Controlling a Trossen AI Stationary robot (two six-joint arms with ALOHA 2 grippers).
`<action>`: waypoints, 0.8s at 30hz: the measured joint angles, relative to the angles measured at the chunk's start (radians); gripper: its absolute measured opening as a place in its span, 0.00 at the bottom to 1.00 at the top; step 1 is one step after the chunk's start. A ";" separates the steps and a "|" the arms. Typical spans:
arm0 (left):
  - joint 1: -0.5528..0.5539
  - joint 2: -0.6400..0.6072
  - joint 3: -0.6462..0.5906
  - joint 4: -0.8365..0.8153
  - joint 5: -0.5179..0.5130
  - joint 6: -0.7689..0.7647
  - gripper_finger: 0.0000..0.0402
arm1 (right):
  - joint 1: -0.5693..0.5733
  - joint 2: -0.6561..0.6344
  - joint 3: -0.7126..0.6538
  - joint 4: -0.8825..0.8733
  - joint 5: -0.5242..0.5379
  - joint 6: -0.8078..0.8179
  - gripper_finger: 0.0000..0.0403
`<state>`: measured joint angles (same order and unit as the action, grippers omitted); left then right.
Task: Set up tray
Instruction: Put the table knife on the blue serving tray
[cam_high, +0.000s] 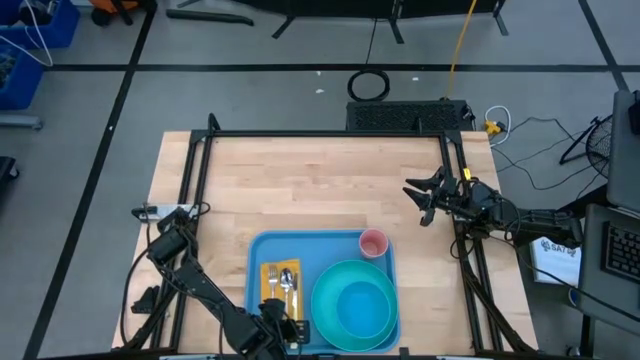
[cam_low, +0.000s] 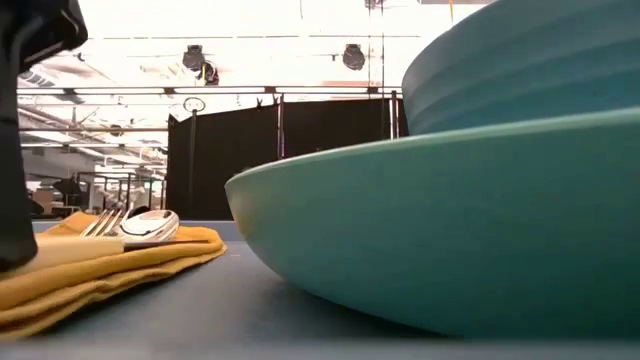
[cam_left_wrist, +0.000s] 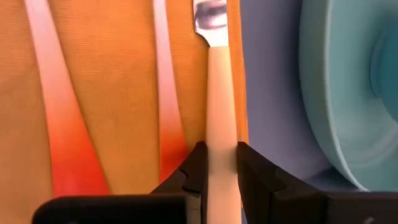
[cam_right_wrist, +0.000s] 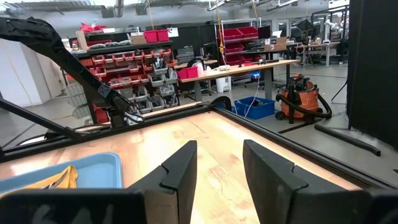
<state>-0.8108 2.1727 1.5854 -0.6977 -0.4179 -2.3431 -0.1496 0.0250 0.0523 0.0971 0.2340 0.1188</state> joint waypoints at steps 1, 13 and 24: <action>0.001 0.000 -0.012 0.020 0.000 0.001 0.14 | 0.000 0.000 0.000 0.000 0.000 0.000 0.31; 0.002 -0.008 -0.040 0.001 0.000 -0.025 0.14 | 0.000 0.000 0.000 0.000 0.000 0.000 0.31; 0.006 -0.067 -0.042 -0.090 -0.033 -0.025 0.14 | 0.000 0.000 0.000 0.000 0.000 0.000 0.31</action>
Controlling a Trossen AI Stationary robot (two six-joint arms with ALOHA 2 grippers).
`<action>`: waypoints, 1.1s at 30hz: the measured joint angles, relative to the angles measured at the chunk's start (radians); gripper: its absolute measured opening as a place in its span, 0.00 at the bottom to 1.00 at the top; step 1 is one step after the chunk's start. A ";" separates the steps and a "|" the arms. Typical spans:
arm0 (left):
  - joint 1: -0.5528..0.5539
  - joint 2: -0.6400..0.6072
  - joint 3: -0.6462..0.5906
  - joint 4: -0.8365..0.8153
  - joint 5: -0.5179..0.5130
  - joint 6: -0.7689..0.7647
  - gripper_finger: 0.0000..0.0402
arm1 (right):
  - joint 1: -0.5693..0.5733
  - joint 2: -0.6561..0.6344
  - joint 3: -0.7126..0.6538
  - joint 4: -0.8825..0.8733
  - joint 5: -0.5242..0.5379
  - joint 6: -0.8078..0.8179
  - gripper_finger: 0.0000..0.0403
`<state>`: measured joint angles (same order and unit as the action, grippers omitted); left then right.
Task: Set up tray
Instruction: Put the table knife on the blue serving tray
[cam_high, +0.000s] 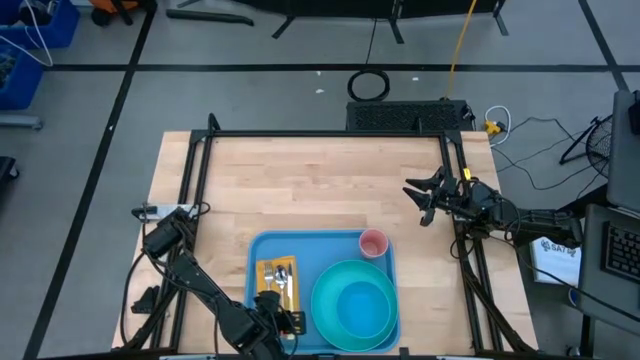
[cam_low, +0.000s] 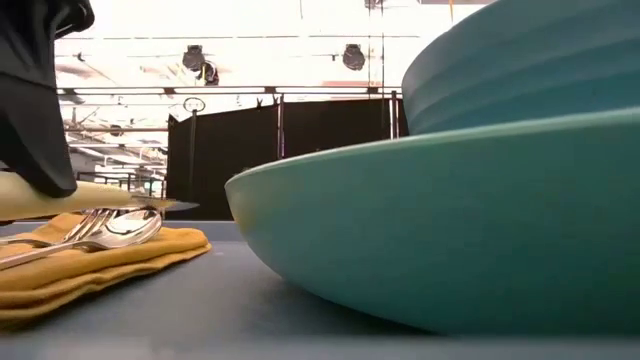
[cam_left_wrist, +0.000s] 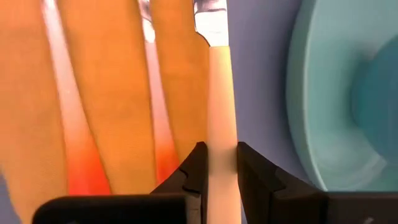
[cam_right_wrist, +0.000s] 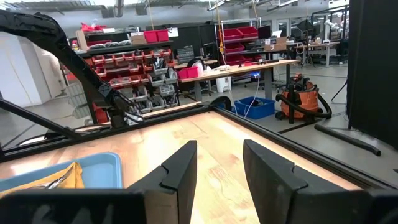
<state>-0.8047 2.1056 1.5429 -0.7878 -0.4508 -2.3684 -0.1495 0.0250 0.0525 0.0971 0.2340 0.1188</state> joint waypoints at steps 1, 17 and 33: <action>0.000 -0.001 0.000 -0.006 -0.002 -0.002 0.14 | 0.000 0.000 0.000 0.000 0.000 0.000 0.31; 0.020 0.001 0.000 0.005 -0.044 0.028 0.14 | 0.000 0.000 0.000 0.002 0.000 0.000 0.31; 0.013 -0.001 -0.130 0.186 -0.038 -0.001 0.14 | 0.000 0.000 0.000 0.003 0.000 0.000 0.31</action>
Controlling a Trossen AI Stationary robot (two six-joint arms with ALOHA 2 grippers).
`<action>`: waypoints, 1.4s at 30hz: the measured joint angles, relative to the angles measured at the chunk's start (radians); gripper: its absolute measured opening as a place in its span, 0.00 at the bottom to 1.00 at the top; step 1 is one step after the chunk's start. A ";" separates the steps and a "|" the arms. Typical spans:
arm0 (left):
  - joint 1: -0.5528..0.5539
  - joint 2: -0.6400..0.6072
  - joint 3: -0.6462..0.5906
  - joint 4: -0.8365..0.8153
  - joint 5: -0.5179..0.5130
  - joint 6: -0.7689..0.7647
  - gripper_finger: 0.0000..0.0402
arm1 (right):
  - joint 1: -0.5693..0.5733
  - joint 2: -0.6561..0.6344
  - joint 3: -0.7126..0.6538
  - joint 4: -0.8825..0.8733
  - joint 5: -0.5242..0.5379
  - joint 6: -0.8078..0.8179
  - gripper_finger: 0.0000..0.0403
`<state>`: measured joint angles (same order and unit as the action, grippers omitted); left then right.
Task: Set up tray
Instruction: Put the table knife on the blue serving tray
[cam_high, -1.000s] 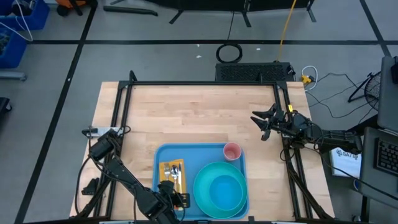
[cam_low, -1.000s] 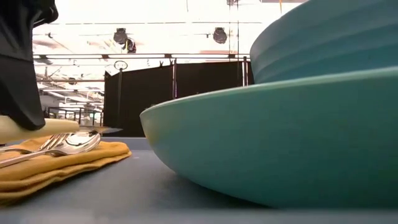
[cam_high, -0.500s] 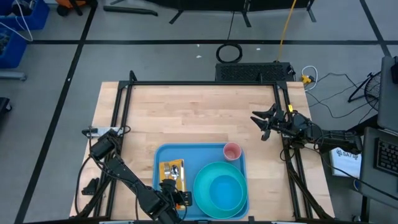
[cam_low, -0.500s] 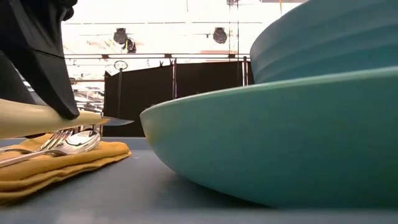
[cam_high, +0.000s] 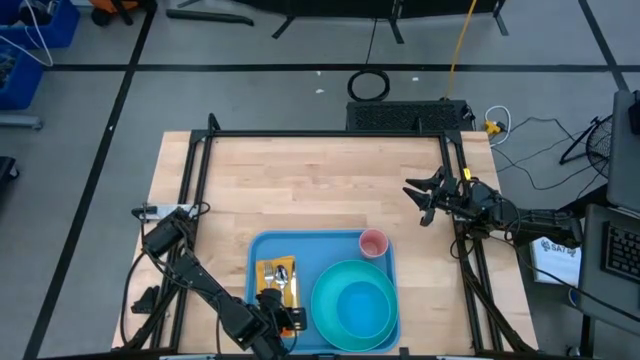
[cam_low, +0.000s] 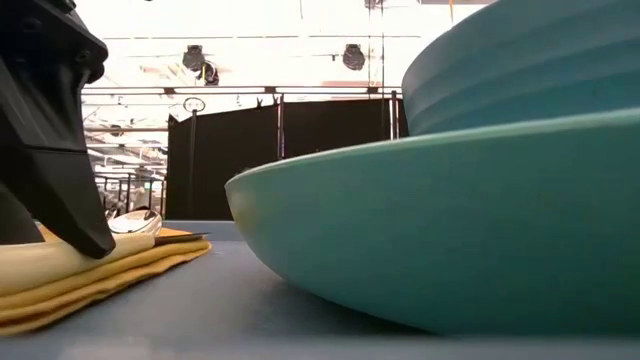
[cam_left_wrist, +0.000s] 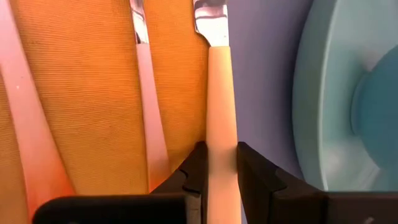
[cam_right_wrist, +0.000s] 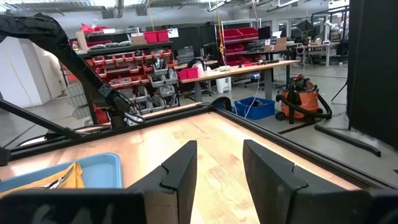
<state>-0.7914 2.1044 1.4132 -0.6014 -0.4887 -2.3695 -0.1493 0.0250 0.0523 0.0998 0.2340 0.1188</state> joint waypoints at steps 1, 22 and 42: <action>0.000 0.000 0.001 -0.001 0.002 0.000 0.14 | 0.000 0.000 0.000 0.000 0.000 0.000 0.31; 0.004 -0.005 0.023 -0.085 0.033 -0.015 0.14 | 0.000 0.000 0.000 0.000 0.000 0.000 0.31; 0.004 -0.007 0.024 -0.068 0.029 0.003 0.51 | 0.000 0.000 0.000 0.000 0.000 0.000 0.31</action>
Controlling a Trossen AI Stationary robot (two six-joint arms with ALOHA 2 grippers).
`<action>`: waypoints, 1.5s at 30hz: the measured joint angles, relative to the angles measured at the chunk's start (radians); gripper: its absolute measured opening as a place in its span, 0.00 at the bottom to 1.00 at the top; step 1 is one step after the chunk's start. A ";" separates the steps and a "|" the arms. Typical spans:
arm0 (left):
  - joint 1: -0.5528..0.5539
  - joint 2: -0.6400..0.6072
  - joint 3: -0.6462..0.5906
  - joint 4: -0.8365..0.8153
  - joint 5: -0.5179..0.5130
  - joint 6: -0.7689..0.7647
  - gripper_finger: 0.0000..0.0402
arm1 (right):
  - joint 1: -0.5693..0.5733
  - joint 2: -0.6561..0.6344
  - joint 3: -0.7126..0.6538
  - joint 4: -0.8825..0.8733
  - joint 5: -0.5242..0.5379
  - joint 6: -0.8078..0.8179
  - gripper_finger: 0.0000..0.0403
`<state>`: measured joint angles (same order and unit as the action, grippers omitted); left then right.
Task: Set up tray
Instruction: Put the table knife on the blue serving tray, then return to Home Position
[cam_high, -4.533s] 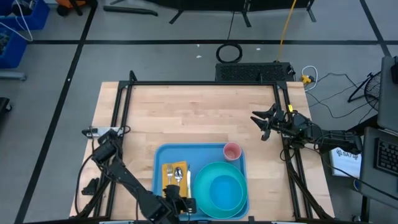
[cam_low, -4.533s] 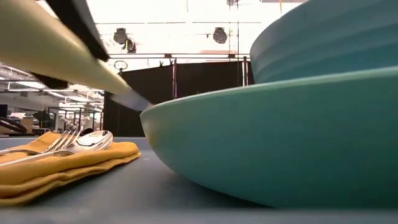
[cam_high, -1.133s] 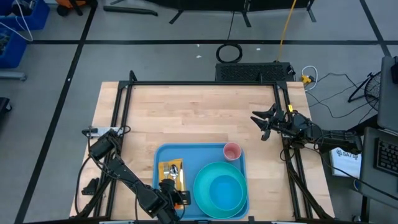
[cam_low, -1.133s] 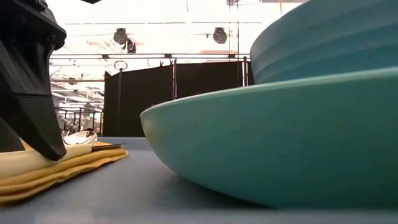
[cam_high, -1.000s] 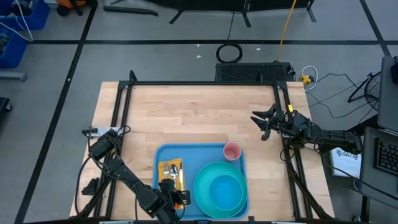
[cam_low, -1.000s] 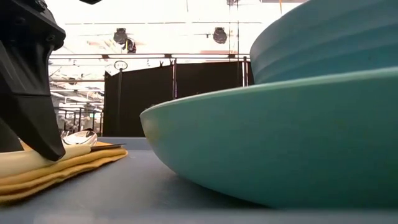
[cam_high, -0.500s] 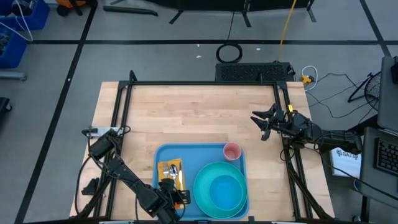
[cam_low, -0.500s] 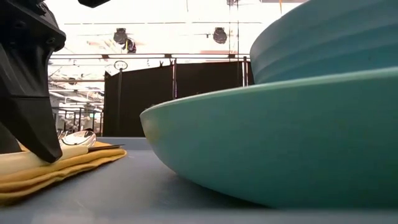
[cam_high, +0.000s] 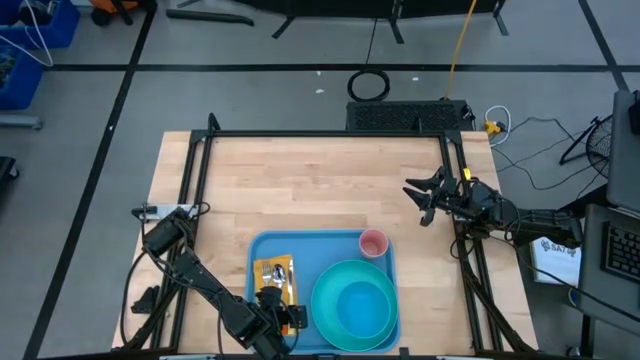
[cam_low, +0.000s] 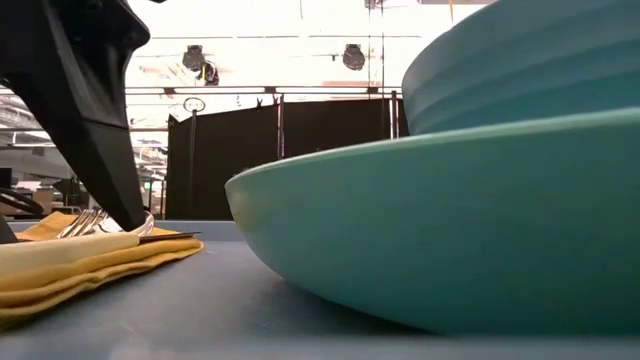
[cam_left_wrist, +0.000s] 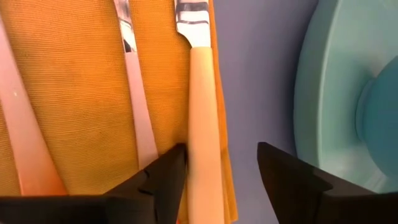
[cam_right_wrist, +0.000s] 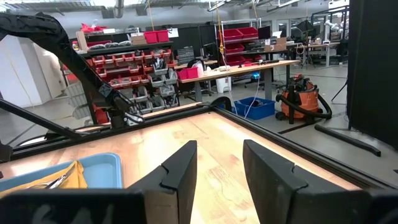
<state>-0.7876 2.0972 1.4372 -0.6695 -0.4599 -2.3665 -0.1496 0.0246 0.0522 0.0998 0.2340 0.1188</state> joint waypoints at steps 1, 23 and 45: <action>0.000 0.000 0.000 0.005 -0.001 0.001 0.51 | 0.000 0.000 0.000 0.000 0.000 0.000 0.31; -0.002 -0.019 0.000 -0.016 0.081 0.007 0.52 | 0.000 0.000 0.000 0.000 0.000 0.000 0.31; 0.014 -0.325 -0.002 -0.380 -0.247 0.415 0.52 | 0.000 0.001 0.000 -0.001 0.000 0.000 0.31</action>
<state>-0.7737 1.7717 1.4353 -1.0498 -0.7069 -1.9516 -0.1497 0.0257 0.0524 0.0990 0.2340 0.1188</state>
